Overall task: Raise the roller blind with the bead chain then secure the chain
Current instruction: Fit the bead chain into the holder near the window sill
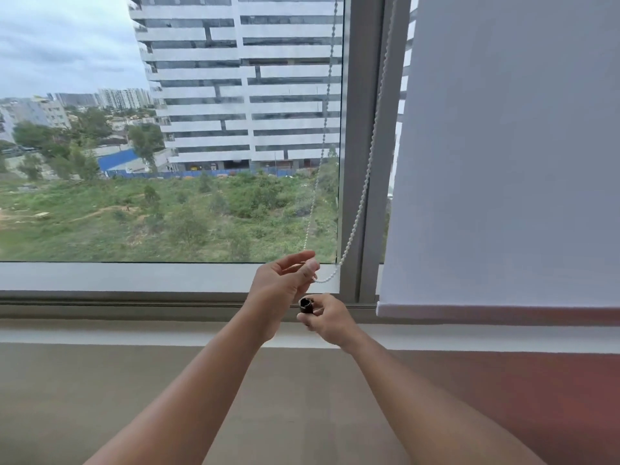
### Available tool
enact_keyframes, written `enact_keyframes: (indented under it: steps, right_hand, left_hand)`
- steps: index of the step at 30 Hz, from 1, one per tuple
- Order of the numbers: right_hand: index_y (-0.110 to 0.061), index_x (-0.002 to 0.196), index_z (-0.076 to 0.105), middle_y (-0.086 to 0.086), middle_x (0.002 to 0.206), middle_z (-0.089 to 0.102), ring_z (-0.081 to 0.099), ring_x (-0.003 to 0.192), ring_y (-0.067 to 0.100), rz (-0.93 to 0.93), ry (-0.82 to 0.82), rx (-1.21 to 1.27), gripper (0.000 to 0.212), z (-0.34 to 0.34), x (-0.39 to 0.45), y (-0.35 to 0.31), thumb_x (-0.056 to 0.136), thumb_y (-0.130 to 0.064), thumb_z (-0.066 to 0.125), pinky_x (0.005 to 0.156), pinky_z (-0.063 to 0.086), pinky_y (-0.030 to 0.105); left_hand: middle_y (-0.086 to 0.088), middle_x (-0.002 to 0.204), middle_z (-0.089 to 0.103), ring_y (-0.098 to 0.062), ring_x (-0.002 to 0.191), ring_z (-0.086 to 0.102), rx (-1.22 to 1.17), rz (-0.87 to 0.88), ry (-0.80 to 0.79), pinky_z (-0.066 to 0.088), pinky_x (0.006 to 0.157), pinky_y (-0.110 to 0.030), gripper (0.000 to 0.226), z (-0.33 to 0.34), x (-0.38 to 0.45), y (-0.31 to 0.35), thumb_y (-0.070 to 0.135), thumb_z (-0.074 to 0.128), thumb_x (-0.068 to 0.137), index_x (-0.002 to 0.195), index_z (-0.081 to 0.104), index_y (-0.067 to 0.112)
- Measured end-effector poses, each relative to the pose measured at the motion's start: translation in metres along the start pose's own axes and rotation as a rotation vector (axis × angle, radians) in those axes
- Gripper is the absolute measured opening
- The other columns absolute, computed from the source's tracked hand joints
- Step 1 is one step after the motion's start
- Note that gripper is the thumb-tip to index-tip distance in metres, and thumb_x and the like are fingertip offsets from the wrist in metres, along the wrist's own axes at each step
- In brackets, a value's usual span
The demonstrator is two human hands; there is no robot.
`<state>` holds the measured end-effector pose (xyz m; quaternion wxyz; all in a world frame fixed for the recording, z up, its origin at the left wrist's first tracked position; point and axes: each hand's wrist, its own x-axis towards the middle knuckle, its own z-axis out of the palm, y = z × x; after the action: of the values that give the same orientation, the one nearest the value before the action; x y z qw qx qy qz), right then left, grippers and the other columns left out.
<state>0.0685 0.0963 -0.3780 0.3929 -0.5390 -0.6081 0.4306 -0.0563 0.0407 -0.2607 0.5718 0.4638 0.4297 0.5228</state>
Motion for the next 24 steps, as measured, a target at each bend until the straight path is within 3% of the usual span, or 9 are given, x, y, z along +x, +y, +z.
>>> enact_keyframes:
  steps: [4, 8, 12, 17, 21, 24]
  right_hand:
    - [-0.016, 0.110, 0.066, 0.006, 0.093, 0.069, 0.069, 0.086, 0.021, -0.072, -0.019, 0.014, 0.033, -0.018, -0.011, -0.017, 0.080, -0.014, 0.077, 0.091, 0.058, 0.041]
    - [-0.015, 0.106, 0.066, -0.003, 0.083, 0.068, 0.066, 0.075, 0.010, -0.106, -0.069, 0.009, 0.028, -0.035, -0.020, -0.038, 0.081, -0.011, 0.077, 0.078, 0.055, 0.026]
    - [-0.005, 0.116, 0.064, 0.001, 0.091, 0.071, 0.067, 0.077, 0.006, -0.118, -0.081, 0.031, 0.036, -0.047, -0.026, -0.055, 0.083, -0.012, 0.076, 0.074, 0.049, 0.015]
    - [-0.005, 0.114, 0.065, 0.012, 0.096, 0.072, 0.067, 0.085, 0.014, -0.182, -0.093, 0.070, 0.033, -0.061, -0.033, -0.071, 0.082, -0.007, 0.075, 0.084, 0.054, 0.028]
    - [-0.006, 0.107, 0.065, 0.001, 0.084, 0.070, 0.067, 0.074, 0.003, -0.219, -0.099, 0.048, 0.025, -0.068, -0.037, -0.081, 0.084, -0.003, 0.074, 0.074, 0.052, 0.016]
    - [-0.006, 0.104, 0.065, 0.009, 0.084, 0.066, 0.064, 0.081, 0.019, -0.249, -0.134, 0.102, 0.023, -0.070, -0.040, -0.088, 0.084, 0.001, 0.073, 0.088, 0.055, 0.033]
  left_hand:
    - [-0.006, 0.086, 0.072, -0.004, 0.065, 0.067, 0.058, 0.045, 0.030, 0.054, 0.065, -0.013, 0.029, 0.003, -0.002, 0.008, 0.014, 0.078, 0.085, 0.113, 0.073, 0.010]
    - [-0.009, 0.096, 0.074, -0.008, 0.077, 0.071, 0.153, 0.101, 0.050, 0.056, 0.074, -0.014, 0.028, 0.003, -0.005, 0.011, 0.017, 0.080, 0.083, 0.110, 0.074, 0.013]
    - [-0.003, 0.090, 0.072, 0.000, 0.072, 0.067, 0.248, 0.144, 0.077, 0.047, 0.059, -0.003, 0.026, 0.005, -0.006, 0.015, 0.015, 0.079, 0.085, 0.111, 0.076, 0.012]
    - [-0.006, 0.099, 0.077, -0.003, 0.081, 0.069, 0.275, 0.152, 0.079, 0.046, 0.060, -0.002, 0.025, 0.006, -0.005, 0.017, 0.012, 0.078, 0.086, 0.110, 0.076, 0.011]
    - [-0.006, 0.094, 0.078, -0.010, 0.084, 0.071, 0.293, 0.177, 0.078, 0.048, 0.062, -0.005, 0.026, 0.007, -0.003, 0.015, 0.015, 0.083, 0.081, 0.106, 0.078, 0.014]
    - [-0.009, 0.093, 0.079, -0.018, 0.092, 0.073, 0.303, 0.180, 0.076, 0.055, 0.076, -0.019, 0.031, 0.007, -0.003, 0.013, 0.023, 0.090, 0.072, 0.101, 0.078, 0.022]
